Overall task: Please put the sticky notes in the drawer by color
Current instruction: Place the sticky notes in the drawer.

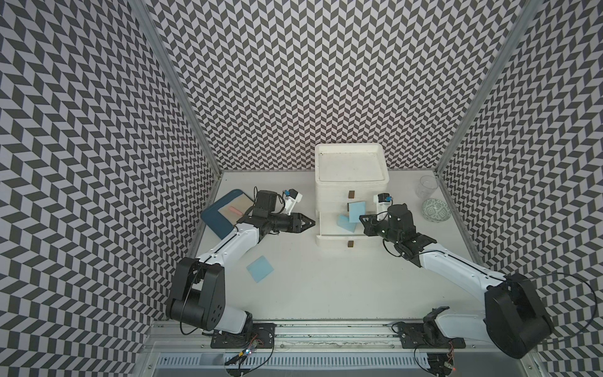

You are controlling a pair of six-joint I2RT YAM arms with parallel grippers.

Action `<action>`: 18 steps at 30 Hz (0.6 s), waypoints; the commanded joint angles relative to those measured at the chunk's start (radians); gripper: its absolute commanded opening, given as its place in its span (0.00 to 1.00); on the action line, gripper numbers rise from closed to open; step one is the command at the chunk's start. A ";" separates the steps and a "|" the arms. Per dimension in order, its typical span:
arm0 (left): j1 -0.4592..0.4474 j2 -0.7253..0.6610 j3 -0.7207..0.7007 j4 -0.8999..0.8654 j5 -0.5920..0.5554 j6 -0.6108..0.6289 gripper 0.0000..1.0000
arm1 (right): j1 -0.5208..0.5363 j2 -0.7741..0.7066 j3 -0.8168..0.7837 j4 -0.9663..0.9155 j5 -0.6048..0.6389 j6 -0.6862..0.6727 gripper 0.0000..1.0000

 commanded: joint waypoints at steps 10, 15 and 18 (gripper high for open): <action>-0.002 -0.024 -0.018 0.000 0.010 0.017 0.44 | 0.022 0.138 0.063 -0.029 0.147 -0.088 0.03; -0.001 -0.023 -0.024 0.010 0.022 0.013 0.44 | 0.043 0.186 0.090 -0.084 0.238 -0.114 0.03; -0.002 -0.022 -0.025 0.013 0.027 0.011 0.44 | 0.041 0.203 0.108 -0.120 0.322 -0.106 0.03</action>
